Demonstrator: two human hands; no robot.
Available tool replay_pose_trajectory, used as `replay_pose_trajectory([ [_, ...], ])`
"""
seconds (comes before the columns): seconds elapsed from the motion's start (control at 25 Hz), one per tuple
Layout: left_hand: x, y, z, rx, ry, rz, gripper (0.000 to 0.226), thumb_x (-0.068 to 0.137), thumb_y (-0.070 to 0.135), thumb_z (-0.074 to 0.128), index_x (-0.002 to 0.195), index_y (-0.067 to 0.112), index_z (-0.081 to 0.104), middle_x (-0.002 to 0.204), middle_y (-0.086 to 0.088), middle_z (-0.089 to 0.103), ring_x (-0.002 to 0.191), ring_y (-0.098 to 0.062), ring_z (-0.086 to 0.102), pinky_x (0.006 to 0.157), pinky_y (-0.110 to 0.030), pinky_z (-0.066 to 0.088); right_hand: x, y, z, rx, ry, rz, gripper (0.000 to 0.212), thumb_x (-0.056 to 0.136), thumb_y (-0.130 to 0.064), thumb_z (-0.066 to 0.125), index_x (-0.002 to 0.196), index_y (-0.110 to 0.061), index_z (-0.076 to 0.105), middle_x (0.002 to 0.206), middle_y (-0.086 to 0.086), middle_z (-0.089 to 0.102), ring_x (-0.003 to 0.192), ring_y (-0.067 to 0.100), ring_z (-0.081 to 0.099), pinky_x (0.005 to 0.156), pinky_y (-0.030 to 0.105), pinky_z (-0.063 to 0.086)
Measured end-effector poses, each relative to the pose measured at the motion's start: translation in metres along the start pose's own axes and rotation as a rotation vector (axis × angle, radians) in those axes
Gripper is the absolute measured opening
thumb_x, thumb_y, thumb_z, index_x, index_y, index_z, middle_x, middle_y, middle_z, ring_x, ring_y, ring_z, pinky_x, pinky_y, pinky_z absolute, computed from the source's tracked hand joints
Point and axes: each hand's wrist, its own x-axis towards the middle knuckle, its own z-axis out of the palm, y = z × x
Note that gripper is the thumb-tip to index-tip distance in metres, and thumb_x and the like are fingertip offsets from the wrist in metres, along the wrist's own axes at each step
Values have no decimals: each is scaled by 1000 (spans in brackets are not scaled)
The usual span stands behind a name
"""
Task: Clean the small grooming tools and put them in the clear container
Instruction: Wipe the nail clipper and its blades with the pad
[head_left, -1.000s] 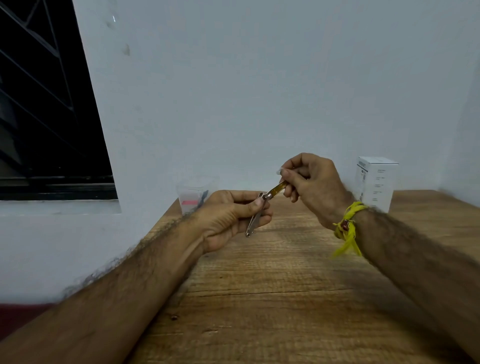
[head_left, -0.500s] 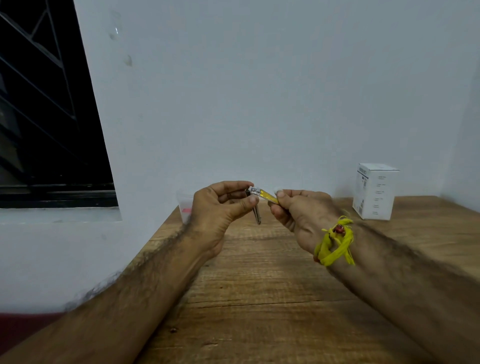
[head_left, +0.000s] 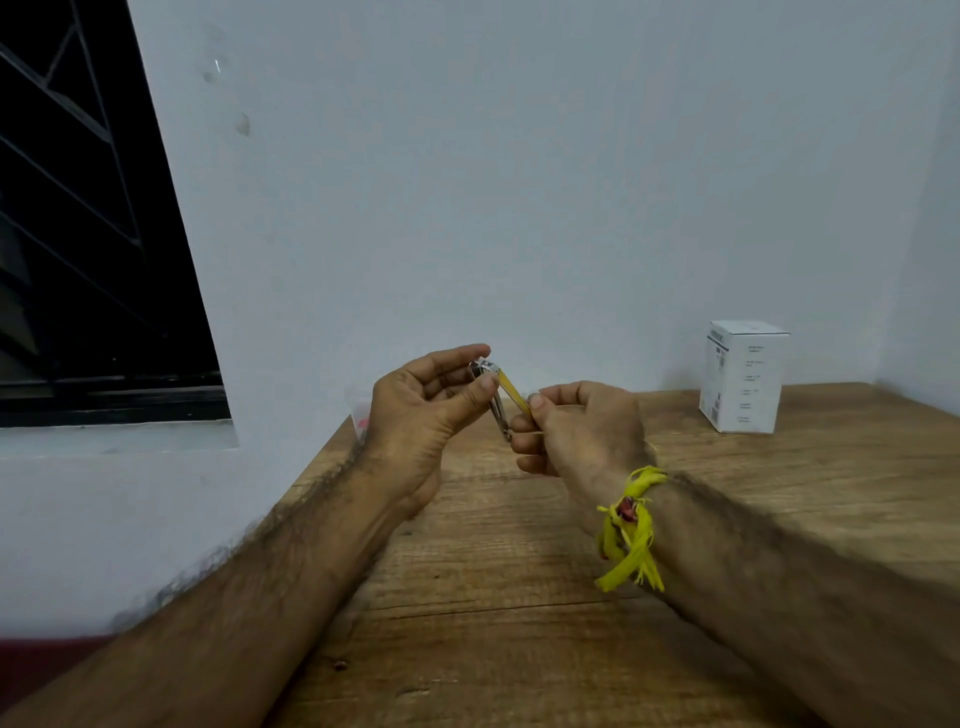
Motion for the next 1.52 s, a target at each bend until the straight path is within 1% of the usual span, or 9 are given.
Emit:
replay_pose_trajectory([
  [0.12, 2, 4, -1, -12, 12, 0, 29, 74, 6, 76, 103, 9, 74, 88, -4, 72, 85, -11, 69, 80, -26, 61, 4, 3, -3, -277, 91, -242, 13, 92, -14, 65, 80, -17, 63, 66, 1, 73, 60, 18, 70, 60, 39, 60],
  [0.24, 1, 3, 1, -50, -18, -56, 19, 87, -2, 68, 104, 6, 71, 93, -8, 74, 90, -15, 72, 79, -27, 61, 10, 6, -5, -274, 95, -262, 11, 92, -17, 66, 81, -18, 63, 69, -1, 74, 71, 22, 73, 70, 45, 60],
  [0.36, -2, 0, 3, -41, -52, -86, 19, 88, -2, 67, 106, 4, 70, 95, -11, 77, 93, -20, 74, 78, -30, 61, 10, 5, -6, -96, -41, -123, 5, 97, -13, 62, 93, -9, 63, 84, 9, 76, 78, 28, 75, 63, 41, 62],
  [0.48, -2, -1, 2, -10, -51, -60, 21, 87, -1, 70, 107, 4, 70, 93, -12, 75, 89, -21, 74, 78, -31, 62, 6, 2, -5, 41, -164, -3, 10, 99, -11, 60, 104, -2, 59, 93, 19, 73, 75, 29, 75, 55, 36, 60],
  [0.8, -3, 1, 3, 125, -73, 50, 23, 84, 0, 74, 106, 4, 71, 96, -17, 73, 86, -23, 74, 76, -31, 61, 4, -5, -4, 14, -151, 4, 9, 99, -13, 60, 101, -5, 61, 99, 19, 67, 67, 24, 71, 56, 41, 62],
  [1.0, -5, 0, 1, 85, -21, 57, 27, 74, 4, 79, 101, 7, 73, 96, -16, 74, 88, -20, 75, 76, -31, 61, -2, 7, -1, 0, -104, -109, 4, 95, -6, 65, 92, -4, 63, 88, 20, 72, 72, 26, 75, 58, 40, 62],
  [1.16, -4, -1, 3, 59, -2, 72, 25, 76, 1, 78, 99, 7, 73, 101, -22, 74, 91, -22, 74, 75, -29, 60, -6, 11, 0, -35, 9, -266, 10, 89, -4, 72, 82, -8, 66, 75, 12, 71, 69, 25, 74, 58, 41, 63],
  [1.32, -1, -2, -1, -27, -20, 38, 33, 74, 4, 76, 106, 3, 70, 104, -22, 73, 93, -23, 74, 76, -29, 60, -3, 8, 2, 83, -11, -138, 9, 91, -3, 69, 84, -4, 63, 88, 19, 69, 75, 27, 75, 60, 38, 62],
  [1.52, 0, -2, -4, -69, -112, -54, 38, 77, 1, 71, 114, 4, 67, 100, -12, 75, 93, -19, 74, 81, -27, 60, -1, 5, 2, 270, -104, 18, 8, 91, 4, 66, 86, 2, 60, 89, 24, 70, 79, 29, 75, 65, 33, 63],
])
